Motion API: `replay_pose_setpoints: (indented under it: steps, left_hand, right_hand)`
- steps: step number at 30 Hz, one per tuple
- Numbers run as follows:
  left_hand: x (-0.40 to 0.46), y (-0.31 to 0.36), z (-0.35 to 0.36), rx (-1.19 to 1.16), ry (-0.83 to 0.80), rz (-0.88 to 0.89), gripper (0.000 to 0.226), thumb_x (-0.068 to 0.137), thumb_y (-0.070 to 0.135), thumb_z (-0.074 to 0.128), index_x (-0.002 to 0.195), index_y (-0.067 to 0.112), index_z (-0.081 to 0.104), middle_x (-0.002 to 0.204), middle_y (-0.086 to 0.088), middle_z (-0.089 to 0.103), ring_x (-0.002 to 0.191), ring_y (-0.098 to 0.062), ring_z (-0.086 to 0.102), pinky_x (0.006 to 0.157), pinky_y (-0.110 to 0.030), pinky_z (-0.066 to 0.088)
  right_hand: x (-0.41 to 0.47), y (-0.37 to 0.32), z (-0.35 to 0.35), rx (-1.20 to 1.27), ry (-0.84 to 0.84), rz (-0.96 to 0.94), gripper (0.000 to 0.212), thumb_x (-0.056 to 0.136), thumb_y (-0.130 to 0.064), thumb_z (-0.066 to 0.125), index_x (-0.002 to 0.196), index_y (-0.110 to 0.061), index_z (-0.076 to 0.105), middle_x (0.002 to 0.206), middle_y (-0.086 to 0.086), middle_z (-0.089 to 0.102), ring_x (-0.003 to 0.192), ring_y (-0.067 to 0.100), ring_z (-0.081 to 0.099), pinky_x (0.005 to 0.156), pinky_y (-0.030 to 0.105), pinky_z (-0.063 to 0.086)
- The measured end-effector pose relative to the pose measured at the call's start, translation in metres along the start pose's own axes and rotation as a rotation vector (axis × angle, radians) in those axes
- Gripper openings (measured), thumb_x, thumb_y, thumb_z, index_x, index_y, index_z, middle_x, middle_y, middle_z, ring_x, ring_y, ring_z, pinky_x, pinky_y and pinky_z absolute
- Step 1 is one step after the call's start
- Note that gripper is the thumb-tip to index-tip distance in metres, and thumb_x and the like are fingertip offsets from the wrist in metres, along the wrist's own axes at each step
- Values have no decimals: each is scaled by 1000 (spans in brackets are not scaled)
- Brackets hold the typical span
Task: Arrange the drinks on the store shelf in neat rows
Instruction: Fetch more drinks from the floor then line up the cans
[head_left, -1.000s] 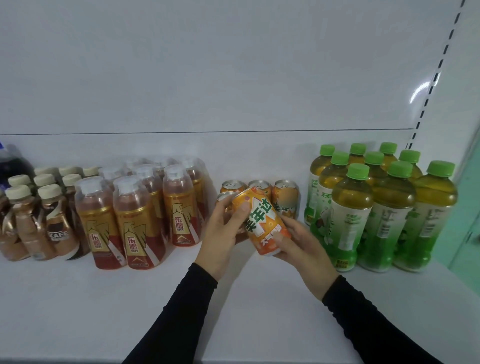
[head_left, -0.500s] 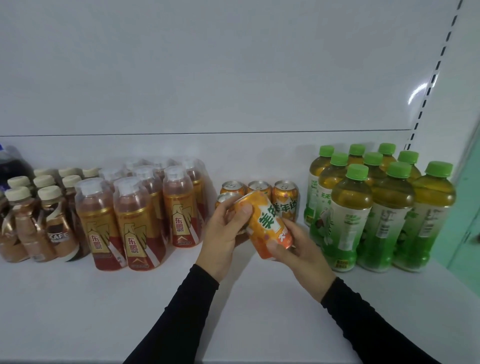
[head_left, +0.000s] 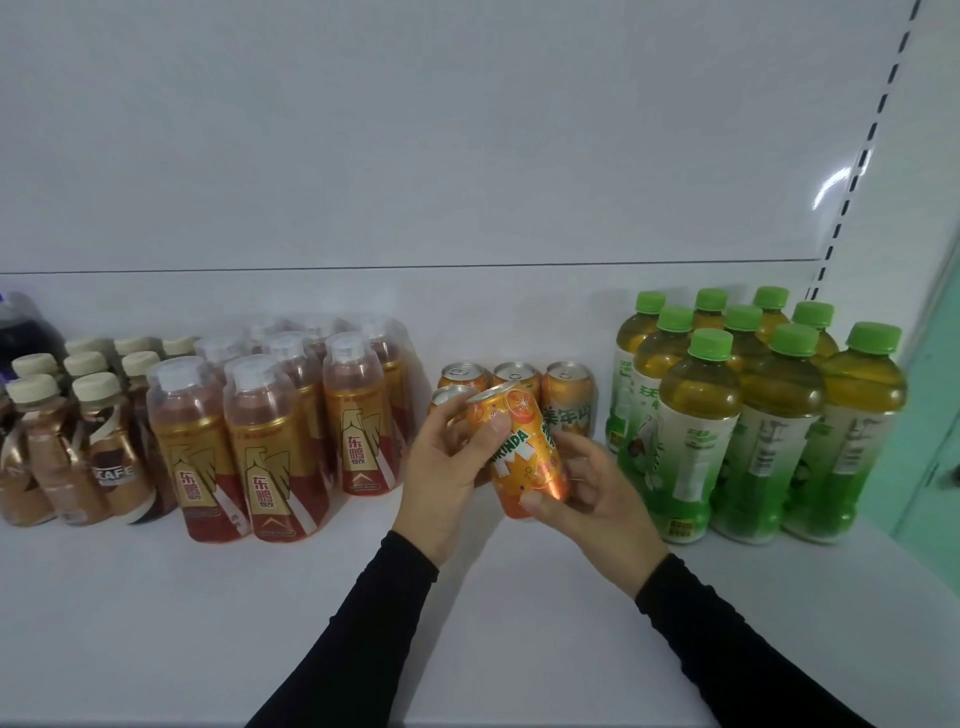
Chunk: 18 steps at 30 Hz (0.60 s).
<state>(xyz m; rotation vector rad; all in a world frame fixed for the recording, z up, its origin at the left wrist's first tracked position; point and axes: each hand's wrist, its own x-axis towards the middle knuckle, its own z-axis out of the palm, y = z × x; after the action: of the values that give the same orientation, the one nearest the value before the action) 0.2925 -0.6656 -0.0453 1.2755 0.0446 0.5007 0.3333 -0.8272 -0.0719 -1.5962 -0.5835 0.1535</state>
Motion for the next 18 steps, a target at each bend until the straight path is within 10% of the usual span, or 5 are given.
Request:
replay_pose_setpoints:
  steps: [5,9,18]
  left_hand:
    - [-2,5,0,19,-42,31,45,82,36,66,125,23,61,108,-2,73,92,-15,72,65,-25,55]
    - [-5,5,3,32,-98,28,50,82,28,67,131,27,55,111,-1,73,98,-18,72,71,-29,58]
    - [-1,20,10,-31,-79,-36,54,78,30,71,130,28,56,95,-1,76,84,-18,73,65,-34,58]
  right_hand:
    - [2,-1,-2,271,-12,53,41,79,-37,67,118,-28,59,109,-3,73,101,15,70,85,32,57]
    - [5,1,-3,499,-26,174,53,84,-39,69,129,-16,55,113,10,72,104,31,69,83,39,56]
    - [0,-10,-5,113,-57,-55,74,80,-67,61,141,-27,44,131,-2,60,111,12,65,87,31,56]
